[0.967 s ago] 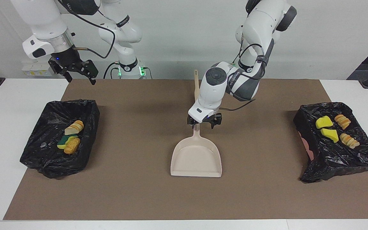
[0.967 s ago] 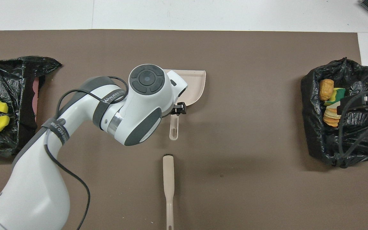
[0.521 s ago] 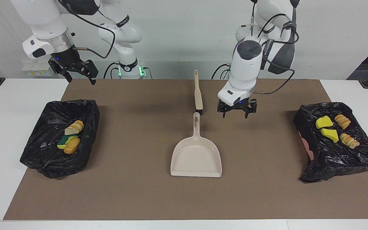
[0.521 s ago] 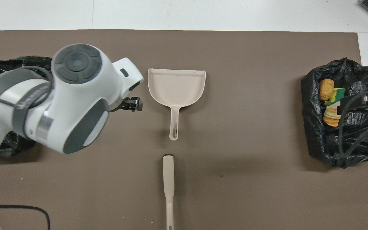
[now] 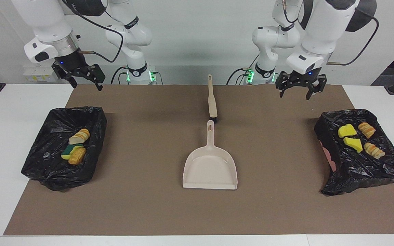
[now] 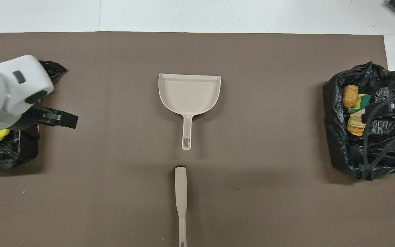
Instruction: Sweep and dump trash in bin
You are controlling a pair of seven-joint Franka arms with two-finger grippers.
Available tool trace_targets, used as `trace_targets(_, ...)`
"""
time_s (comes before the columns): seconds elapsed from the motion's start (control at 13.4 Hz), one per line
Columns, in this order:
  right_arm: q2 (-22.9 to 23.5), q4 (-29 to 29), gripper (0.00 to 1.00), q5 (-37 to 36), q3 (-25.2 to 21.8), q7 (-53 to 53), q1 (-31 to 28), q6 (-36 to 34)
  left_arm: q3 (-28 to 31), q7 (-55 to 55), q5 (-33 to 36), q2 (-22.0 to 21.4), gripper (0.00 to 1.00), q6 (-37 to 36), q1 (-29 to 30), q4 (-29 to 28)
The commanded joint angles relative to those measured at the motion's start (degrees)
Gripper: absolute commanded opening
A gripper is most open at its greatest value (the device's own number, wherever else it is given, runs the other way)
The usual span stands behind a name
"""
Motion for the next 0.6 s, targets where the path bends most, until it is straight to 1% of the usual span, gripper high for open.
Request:
trace_targets(0.0,-0.1,0.0,1.0,1.0,0.0,0.0,-0.2,0.1,0.7,6.4,-1.4,-1.4,1.0,-4.6,2.9,2.8)
trace_targets(0.07,-0.2,0.0,1.0,1.0,0.1,0.0,-0.2,0.1,0.8,7.6,-1.4,-1.1,1.0,-6.3,3.3,5.1)
trace_targets(0.22,-0.2,0.0,1.0,1.1,0.1,0.0,-0.3,0.2,2.1,7.6,-2.8,-0.1,1.0,-10.2,3.7,7.2)
trace_targets(0.3,-0.1,0.0,1.0,1.1,0.1,0.0,-0.2,0.2,2.6,7.6,-3.5,0.4,1.0,-11.2,3.7,9.2)
trace_targets(0.45,-0.1,0.0,1.0,1.0,0.1,0.0,-0.2,0.2,2.8,7.6,-3.6,2.9,1.0,-14.0,3.7,13.2)
trace_targets(0.52,-0.2,0.0,1.0,1.1,0.1,0.0,-0.3,0.2,2.8,7.6,-3.6,3.4,1.0,-14.5,3.7,14.3)
